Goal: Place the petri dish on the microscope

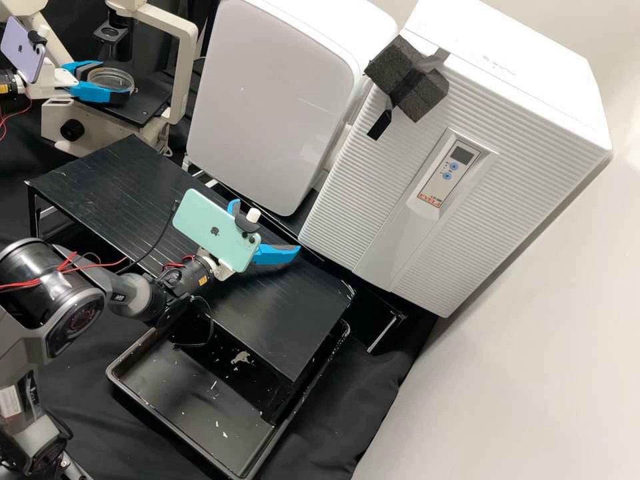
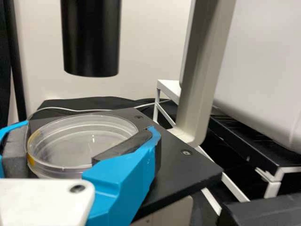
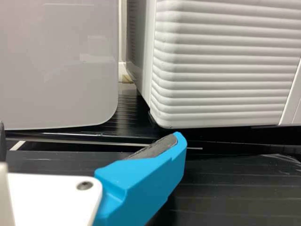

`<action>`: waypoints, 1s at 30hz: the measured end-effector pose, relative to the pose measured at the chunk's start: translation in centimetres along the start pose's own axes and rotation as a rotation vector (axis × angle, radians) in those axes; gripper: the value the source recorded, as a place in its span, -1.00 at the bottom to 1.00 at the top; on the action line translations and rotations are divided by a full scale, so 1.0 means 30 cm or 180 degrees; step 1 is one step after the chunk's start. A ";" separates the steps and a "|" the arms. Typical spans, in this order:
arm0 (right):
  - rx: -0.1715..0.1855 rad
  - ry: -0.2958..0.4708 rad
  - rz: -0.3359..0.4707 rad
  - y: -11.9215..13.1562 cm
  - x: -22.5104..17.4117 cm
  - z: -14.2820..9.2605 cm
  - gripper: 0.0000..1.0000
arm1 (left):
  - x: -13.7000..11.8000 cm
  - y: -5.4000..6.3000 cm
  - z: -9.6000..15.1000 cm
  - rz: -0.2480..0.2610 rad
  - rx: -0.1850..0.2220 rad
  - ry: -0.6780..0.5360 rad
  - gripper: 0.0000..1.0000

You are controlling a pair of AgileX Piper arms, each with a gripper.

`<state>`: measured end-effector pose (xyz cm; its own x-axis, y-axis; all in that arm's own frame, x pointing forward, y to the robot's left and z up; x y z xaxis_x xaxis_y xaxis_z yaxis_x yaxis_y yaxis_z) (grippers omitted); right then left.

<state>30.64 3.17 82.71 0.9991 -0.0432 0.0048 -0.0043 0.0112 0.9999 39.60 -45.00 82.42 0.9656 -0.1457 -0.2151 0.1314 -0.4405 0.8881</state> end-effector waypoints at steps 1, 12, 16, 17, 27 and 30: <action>0.0000 0.0000 0.0000 0.000 0.000 0.000 1.00 | 0.006 -0.002 -0.003 0.0003 0.0009 0.0004 -1.00; 0.0000 0.0000 0.0000 0.000 0.000 0.000 1.00 | 0.068 -0.005 -0.022 0.0119 -0.0018 0.0119 -1.00; 0.0000 0.0000 0.0000 0.000 0.000 0.000 1.00 | 0.073 -0.007 -0.013 0.0133 -0.0034 0.0127 1.00; 0.0000 0.0000 0.0000 0.000 0.000 0.000 1.00 | 0.073 -0.009 -0.011 0.0122 -0.0010 0.0130 1.00; 0.0000 0.0000 0.0000 0.000 0.000 0.000 1.00 | 0.079 -0.021 -0.006 0.0106 -0.0040 0.0146 1.00; 0.0000 0.0000 0.0000 0.000 0.000 0.000 1.00 | 0.080 -0.022 -0.003 0.0104 -0.0040 0.0140 1.00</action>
<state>30.64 3.17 82.71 0.9991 -0.0432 0.0048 -0.0043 0.0112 0.9999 41.85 -44.97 81.37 0.9784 -0.1205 -0.1681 0.1021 -0.4249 0.8995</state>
